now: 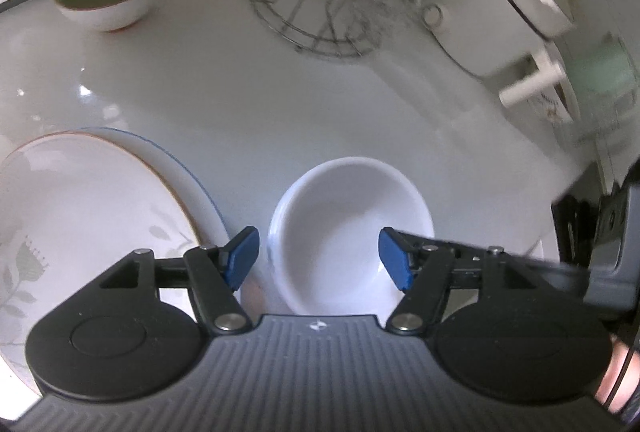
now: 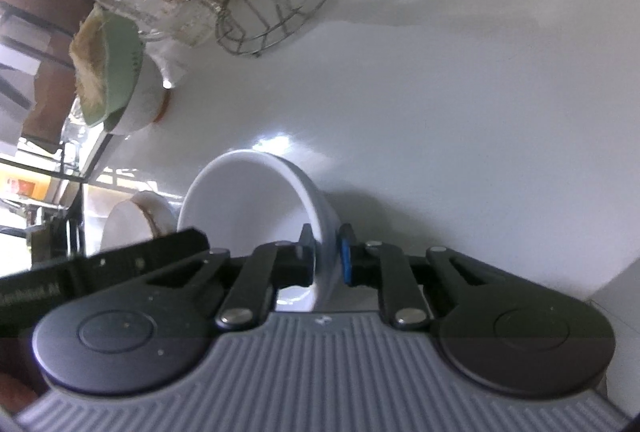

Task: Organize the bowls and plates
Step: 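Close both grippers on the rim of the nested bowl stack, then lift the bowl stack with both grippers and carry it toward the plate stack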

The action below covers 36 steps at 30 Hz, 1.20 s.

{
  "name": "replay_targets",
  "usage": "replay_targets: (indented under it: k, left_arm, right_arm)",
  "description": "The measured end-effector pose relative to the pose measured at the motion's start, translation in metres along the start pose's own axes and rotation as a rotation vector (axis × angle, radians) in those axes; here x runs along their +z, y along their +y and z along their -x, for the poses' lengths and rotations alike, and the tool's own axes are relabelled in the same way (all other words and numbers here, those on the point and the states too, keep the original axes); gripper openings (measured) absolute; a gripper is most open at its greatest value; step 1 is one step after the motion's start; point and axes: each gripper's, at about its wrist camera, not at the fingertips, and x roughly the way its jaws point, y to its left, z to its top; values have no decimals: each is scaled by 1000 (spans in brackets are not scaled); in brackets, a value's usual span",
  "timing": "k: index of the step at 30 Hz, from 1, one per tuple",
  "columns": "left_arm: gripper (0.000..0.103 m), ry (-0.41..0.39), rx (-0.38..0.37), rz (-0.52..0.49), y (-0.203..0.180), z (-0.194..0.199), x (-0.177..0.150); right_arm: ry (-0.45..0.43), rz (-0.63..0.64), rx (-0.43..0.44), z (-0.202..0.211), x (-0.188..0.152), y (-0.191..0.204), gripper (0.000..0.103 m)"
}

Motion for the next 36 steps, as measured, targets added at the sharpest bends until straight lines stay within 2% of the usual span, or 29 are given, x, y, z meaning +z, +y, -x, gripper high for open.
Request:
replay_targets:
  k: [9,19,23,26,31,33,36]
  left_arm:
    - [72,26,-13,-51,-25,-27,-10]
    - [68,51,-13,-55,-47,-56,-20]
    - [57,41,3,-44,-51,-62,-24]
    - [42,39,8,-28,-54,-68,-27]
    - [38,15,20,-17,-56,-68,-32]
    - [27,5,11,2,-52,-66,-32]
    - [25,-1,-19,4,-46,-62,-32]
  right_arm:
    - [-26,-34,-53,23,-11,-30,13]
    - [-33,-57,-58,39,-18,-54,13]
    - [-25,-37,-47,41,-16,-60,13]
    - [-19,-21,-30,43,-16,-64,13]
    - [-14,29,-35,43,-16,-61,13]
    - [-11,36,-44,43,-17,-59,13]
    - [-16,26,-52,46,-18,-60,13]
